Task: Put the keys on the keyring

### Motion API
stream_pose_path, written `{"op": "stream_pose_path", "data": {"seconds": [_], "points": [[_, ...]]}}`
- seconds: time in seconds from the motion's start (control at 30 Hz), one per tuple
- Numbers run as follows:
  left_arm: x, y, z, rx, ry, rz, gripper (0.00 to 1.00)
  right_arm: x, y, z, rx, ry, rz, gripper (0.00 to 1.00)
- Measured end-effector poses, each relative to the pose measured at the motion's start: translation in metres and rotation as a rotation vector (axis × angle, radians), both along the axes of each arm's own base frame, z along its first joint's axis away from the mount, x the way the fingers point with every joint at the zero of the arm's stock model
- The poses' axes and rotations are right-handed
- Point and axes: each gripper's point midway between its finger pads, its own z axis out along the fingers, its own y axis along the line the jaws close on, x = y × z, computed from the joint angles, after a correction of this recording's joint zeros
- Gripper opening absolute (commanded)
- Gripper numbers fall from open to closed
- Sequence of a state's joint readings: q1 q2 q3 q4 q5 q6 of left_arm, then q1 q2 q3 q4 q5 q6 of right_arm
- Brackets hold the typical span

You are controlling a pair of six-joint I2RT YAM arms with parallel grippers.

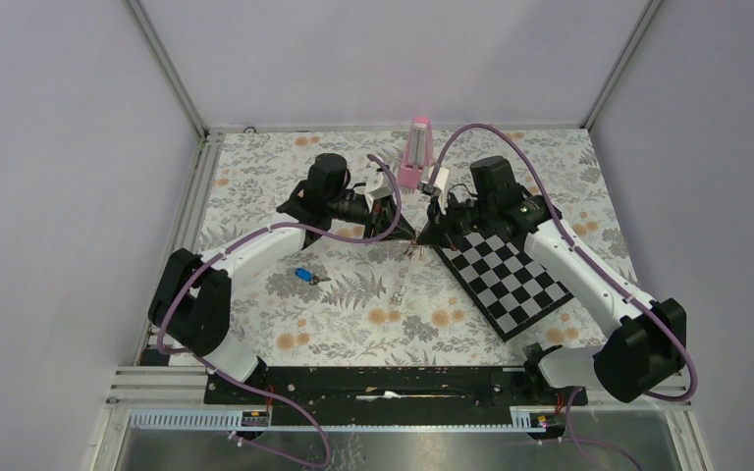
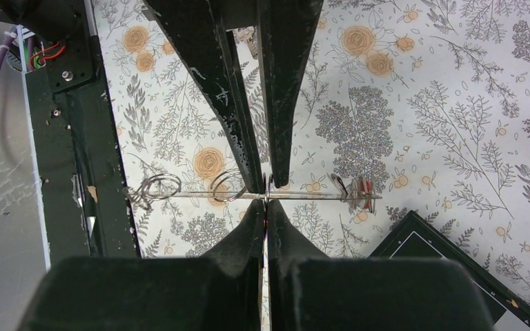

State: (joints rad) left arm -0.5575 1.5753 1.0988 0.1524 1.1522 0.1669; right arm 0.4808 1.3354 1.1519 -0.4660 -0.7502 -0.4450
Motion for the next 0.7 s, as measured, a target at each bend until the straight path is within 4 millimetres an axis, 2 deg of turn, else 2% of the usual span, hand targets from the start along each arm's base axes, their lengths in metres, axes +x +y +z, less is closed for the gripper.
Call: {"op": "stream_pose_path", "data": {"seconds": [0.1,0.33,0.7], "points": [[-0.0004,-0.0002,0.0002,0.0,0.004,0.0,0.13,0.0002,0.0002,-0.0012,0.001,-0.001,0.0,0.0],[-0.0004,-0.0012,-0.0003,0.0,0.008,-0.001,0.2,0.0,0.0,-0.0021,0.0,0.001,0.0,0.0],[-0.0002,-0.0023,-0.0048,0.005,0.014,-0.005,0.23,-0.0018,-0.0006,-0.0048,-0.002,0.009,-0.001,0.0]]}}
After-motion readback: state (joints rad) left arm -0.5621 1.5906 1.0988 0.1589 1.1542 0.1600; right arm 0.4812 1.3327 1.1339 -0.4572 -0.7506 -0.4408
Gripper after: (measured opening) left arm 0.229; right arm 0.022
